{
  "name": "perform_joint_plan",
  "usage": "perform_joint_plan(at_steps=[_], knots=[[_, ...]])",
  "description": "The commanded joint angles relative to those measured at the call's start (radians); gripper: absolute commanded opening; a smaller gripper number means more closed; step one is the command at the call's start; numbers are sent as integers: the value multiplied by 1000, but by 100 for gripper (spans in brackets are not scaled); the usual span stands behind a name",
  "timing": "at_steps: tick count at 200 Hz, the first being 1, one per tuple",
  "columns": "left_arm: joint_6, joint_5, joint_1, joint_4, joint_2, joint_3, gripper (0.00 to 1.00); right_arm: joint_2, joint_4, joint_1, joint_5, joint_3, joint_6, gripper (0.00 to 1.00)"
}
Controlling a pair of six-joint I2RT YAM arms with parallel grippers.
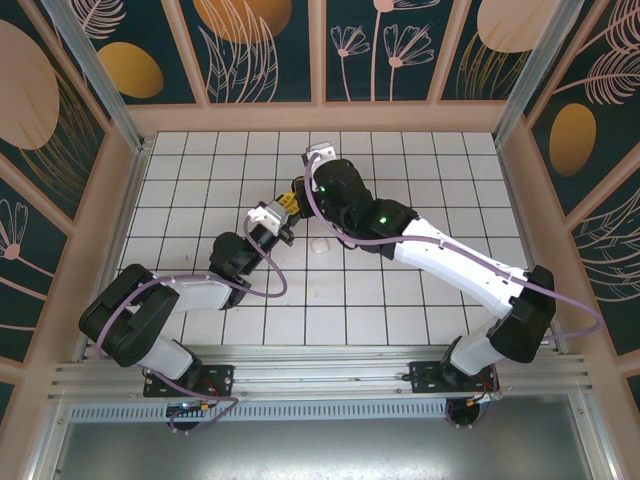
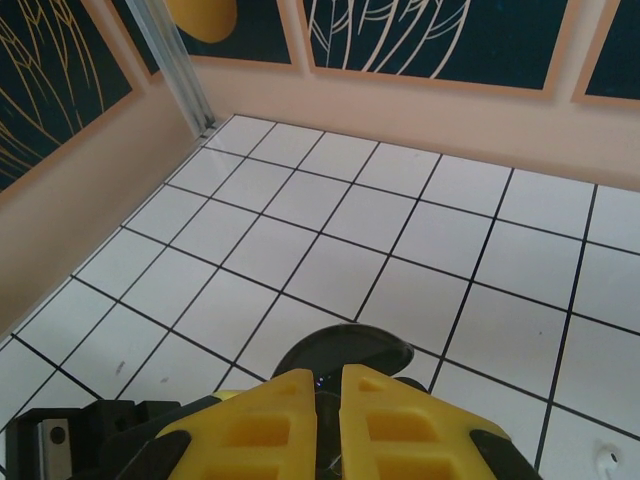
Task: Insert wireless bluetooth earbuds into charging case
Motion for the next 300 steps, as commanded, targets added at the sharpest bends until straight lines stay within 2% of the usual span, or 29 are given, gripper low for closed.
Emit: perform_joint_plan(at_steps=[1, 141, 187, 259, 300], knots=[[-21, 4, 4, 12, -27, 17, 0, 17, 18, -7, -10, 40, -9, 10], [-41, 7, 3, 21, -51, 9, 0, 47, -92, -12, 50, 40, -38, 10], [-62, 17, 3, 27, -66, 9, 0, 49, -68, -12, 42, 10, -17, 10], [-103, 46, 2, 30, -95, 11, 0, -9, 40, -45, -145, -71, 59, 10], [-152, 165, 10, 14, -90, 33, 0, -76, 100, -80, -285, -147, 44, 9]])
